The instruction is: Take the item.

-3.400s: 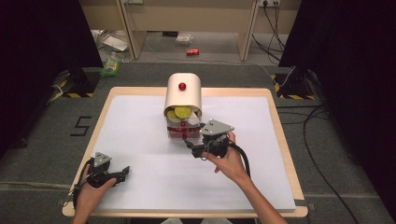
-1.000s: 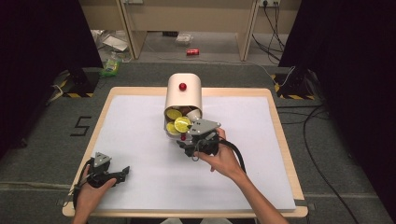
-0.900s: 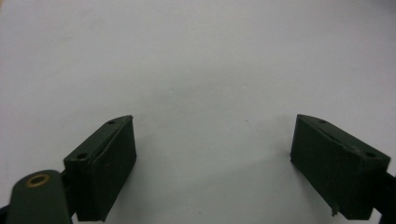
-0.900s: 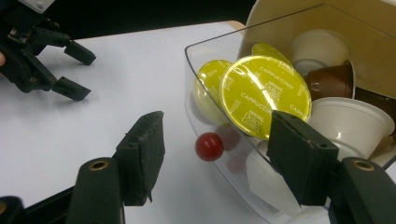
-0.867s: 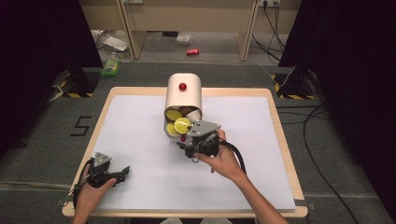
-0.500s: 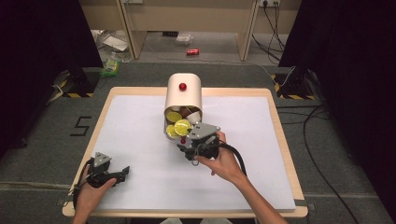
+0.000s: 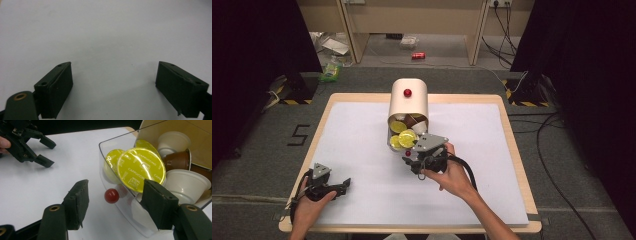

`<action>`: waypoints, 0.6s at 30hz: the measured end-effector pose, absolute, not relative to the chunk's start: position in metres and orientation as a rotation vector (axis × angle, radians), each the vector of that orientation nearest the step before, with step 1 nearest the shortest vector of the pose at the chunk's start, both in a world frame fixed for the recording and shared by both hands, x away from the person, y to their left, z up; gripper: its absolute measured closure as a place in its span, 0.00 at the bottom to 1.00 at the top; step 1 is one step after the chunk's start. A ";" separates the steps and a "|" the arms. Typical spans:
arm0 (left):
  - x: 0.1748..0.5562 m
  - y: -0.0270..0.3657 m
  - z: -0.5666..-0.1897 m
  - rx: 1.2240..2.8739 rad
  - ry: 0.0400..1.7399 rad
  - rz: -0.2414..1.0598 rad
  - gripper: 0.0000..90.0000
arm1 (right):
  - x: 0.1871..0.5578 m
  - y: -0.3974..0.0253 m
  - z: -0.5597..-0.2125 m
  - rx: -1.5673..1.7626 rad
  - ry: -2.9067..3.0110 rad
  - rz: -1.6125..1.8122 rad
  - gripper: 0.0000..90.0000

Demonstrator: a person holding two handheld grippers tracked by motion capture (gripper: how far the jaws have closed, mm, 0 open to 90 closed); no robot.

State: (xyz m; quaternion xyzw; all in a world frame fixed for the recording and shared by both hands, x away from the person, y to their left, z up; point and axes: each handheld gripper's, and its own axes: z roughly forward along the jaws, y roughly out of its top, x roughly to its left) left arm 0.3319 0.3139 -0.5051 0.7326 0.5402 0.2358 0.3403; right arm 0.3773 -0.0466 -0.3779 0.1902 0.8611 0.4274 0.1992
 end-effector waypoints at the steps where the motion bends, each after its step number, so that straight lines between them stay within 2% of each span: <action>1: 0.332 0.314 -0.505 1.907 1.406 0.614 0.15 | 0.377 -0.047 -0.378 0.531 2.410 1.194 0.43; 18: 0.332 0.314 -0.505 1.906 1.406 0.614 0.15 | 0.375 -0.047 -0.378 0.540 2.425 1.199 0.43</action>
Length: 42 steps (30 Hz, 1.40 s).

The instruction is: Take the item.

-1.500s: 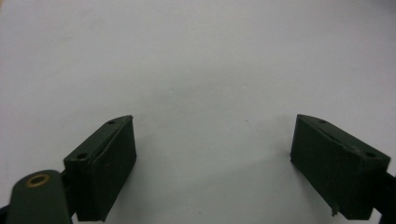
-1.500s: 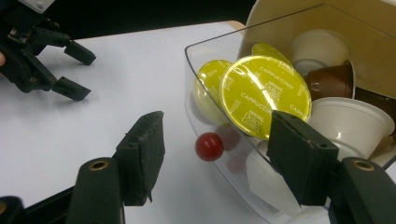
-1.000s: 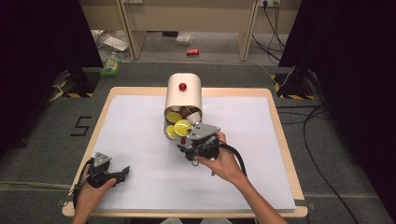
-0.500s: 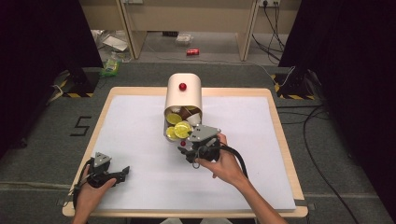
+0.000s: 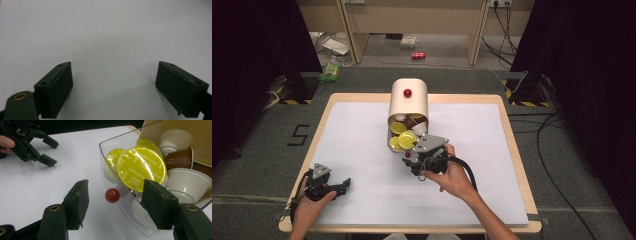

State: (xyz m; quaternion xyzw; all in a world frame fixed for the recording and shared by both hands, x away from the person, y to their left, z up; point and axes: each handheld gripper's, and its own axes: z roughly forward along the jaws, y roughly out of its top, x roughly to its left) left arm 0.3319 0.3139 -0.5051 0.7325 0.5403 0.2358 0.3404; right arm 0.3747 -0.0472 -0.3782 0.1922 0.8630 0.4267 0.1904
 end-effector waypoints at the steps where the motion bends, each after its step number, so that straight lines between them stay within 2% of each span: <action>1: 0.332 0.314 -0.505 1.911 1.405 0.614 0.15 | 0.375 -0.047 -0.378 0.541 2.425 1.200 0.43; 16: 0.332 0.314 -0.505 1.906 1.406 0.613 0.15 | 0.379 -0.049 -0.371 0.606 2.378 1.297 0.38; 30: 0.332 0.314 -0.505 1.907 1.406 0.613 0.15 | 0.392 -0.039 -0.359 0.665 2.294 1.316 0.37; 42: 0.332 0.314 -0.505 1.907 1.406 0.613 0.15 | 0.401 -0.031 -0.364 0.701 2.300 1.280 0.37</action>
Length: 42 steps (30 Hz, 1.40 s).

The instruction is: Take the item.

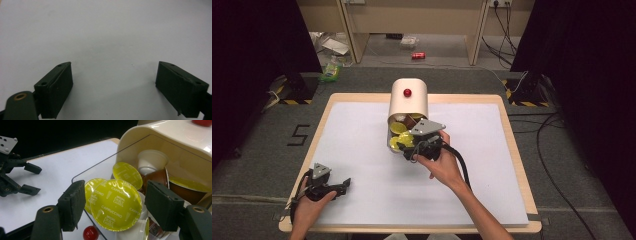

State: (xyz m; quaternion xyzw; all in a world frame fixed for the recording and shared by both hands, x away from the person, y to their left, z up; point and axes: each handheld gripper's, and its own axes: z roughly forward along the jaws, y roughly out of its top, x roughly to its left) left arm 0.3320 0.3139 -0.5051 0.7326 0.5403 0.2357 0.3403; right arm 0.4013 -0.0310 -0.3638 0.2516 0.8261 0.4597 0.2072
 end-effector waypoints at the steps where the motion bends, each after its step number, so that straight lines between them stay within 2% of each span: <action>1: 0.332 0.314 -0.505 1.906 1.406 0.613 0.15 | 0.402 -0.031 -0.364 0.702 2.299 1.282 0.37; 19: 0.332 0.314 -0.505 1.907 1.406 0.613 0.15 | 0.412 -0.027 -0.375 0.765 2.311 1.270 0.38; 31: 0.332 0.314 -0.505 1.907 1.406 0.614 0.15 | 0.414 -0.025 -0.381 0.797 2.314 1.302 0.44; 42: 0.332 0.314 -0.505 1.906 1.406 0.613 0.15 | 0.409 -0.033 -0.372 0.775 2.292 1.308 0.45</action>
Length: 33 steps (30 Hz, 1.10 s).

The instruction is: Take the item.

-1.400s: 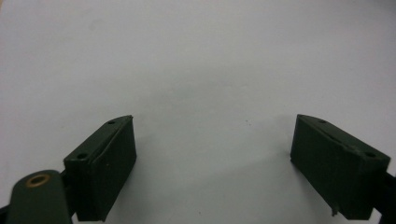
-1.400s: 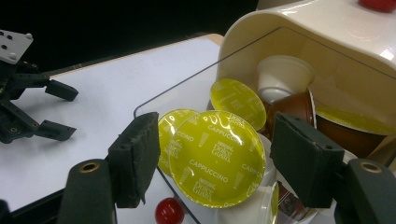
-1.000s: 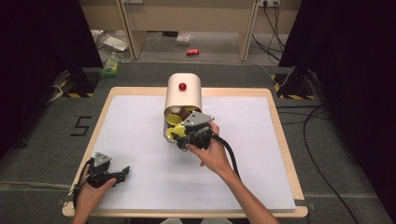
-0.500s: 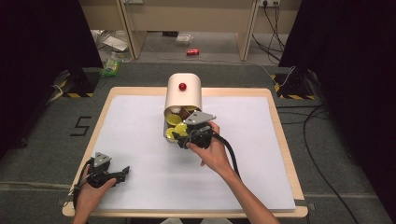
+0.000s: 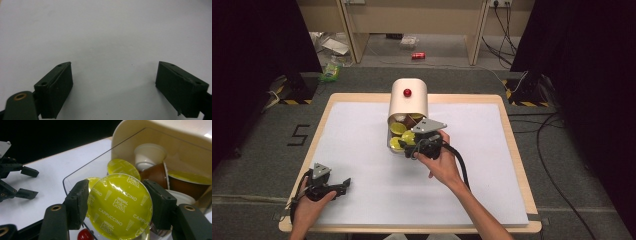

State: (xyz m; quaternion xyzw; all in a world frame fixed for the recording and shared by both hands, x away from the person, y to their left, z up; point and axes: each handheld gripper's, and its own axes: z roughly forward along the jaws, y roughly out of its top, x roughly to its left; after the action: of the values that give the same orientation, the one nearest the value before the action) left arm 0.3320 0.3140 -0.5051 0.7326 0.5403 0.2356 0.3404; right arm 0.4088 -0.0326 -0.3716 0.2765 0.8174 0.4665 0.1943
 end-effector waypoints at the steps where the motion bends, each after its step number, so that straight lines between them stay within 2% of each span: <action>1: 0.332 0.314 -0.505 1.907 1.406 0.613 0.15 | 0.408 -0.034 -0.370 0.773 2.288 1.313 0.45; 13: 0.332 0.314 -0.505 1.906 1.406 0.613 0.15 | 0.402 -0.071 -0.345 0.795 2.225 1.386 0.45; 33: 0.332 0.314 -0.505 1.906 1.406 0.613 0.15 | 0.406 -0.122 -0.345 0.897 2.153 1.331 0.45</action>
State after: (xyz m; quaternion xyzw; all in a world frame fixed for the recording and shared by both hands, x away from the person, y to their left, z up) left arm 0.3319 0.3140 -0.5051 0.7325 0.5403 0.2357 0.3406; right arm 0.4062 -0.1215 -0.3448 0.3252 0.7811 0.4829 0.2259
